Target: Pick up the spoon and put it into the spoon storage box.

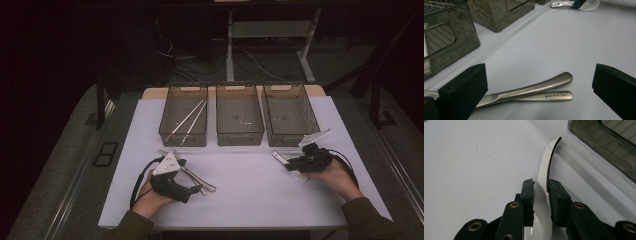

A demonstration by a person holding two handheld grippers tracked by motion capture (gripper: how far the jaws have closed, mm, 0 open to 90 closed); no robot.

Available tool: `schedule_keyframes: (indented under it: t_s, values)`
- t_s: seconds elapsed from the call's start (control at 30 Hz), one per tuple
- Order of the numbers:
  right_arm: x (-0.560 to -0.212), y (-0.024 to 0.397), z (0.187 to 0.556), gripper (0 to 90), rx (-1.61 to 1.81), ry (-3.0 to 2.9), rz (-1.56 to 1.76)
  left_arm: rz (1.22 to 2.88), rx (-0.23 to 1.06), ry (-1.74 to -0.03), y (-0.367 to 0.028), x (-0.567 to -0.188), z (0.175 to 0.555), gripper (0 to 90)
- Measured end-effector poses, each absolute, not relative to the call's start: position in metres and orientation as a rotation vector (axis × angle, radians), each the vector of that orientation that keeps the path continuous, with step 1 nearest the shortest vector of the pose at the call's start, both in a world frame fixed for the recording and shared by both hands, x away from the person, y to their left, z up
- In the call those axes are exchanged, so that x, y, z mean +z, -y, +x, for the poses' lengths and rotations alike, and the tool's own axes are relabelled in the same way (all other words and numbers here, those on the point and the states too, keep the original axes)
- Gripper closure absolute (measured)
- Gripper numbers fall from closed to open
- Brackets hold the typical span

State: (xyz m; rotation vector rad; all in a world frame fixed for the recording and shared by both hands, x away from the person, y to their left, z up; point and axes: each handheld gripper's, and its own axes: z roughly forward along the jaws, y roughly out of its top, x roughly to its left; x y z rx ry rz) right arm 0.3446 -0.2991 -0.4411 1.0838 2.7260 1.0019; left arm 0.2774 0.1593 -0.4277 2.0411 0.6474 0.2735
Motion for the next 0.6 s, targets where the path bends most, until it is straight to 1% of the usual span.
schedule_keyframes:
  t_s: [0.13,0.2,0.6]
  values:
    - [-0.4405,0.2974,0.3430,77.3,0.997,-2.733,1.080,2.036,0.271,-0.648,-0.1592,-0.4278,0.2779,0.0]
    - [-0.4397,0.2960,0.3421,80.2,0.998,-2.737,1.079,2.037,0.271,-0.644,-0.1592,-0.4275,0.2778,0.0]
    - [-0.4380,0.2895,0.3385,81.1,0.953,-2.726,1.097,2.030,0.261,-0.634,-0.1590,-0.4285,0.2783,0.0]
